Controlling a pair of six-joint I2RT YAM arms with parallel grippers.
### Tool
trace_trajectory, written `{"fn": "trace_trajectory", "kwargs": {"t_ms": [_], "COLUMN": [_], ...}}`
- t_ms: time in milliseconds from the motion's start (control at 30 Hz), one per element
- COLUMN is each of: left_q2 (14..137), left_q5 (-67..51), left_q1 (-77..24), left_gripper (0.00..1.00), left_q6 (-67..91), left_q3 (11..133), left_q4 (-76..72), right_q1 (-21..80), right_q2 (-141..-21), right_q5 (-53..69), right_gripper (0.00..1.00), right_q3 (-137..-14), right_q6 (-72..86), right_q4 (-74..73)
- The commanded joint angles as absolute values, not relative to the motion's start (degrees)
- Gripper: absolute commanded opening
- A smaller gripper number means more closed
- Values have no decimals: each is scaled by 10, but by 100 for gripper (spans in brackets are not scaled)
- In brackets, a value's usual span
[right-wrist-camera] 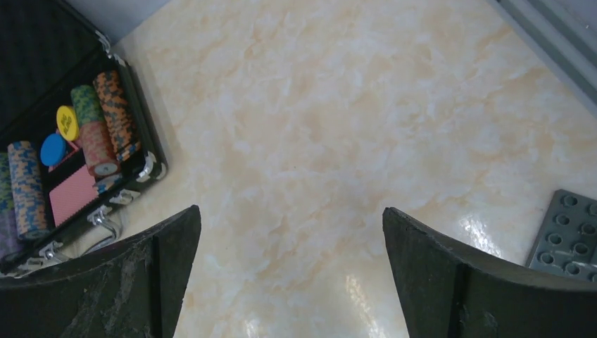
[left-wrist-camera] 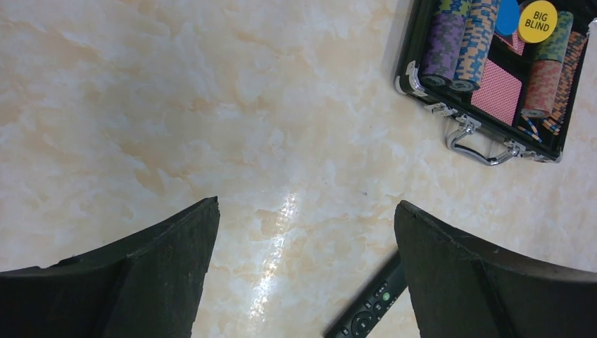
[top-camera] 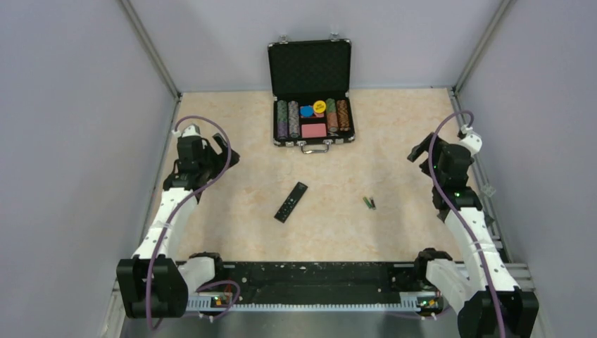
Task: Load the batteries into the remote control
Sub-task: Pick up the remote control from the center of the board.
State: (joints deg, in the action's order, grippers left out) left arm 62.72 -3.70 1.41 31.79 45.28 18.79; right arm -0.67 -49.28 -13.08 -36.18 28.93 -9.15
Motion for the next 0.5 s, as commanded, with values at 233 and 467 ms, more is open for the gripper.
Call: {"fn": "trace_trajectory", "kwargs": {"t_ms": [233,467], "left_q2": [553,548], "left_q5": [-124,-57], "left_q1": [10,-165], "left_gripper": [99,97], "left_q6": [300,270], "left_q3": [402,399], "left_q4": [148,188], "right_q1": [-9,-8], "right_q2": [-500,-508], "right_q5": [-50,35], "right_gripper": [99,94], "right_q3": [-385,-379], "right_q6": [312,342], "right_q4": [-173,-180]}}
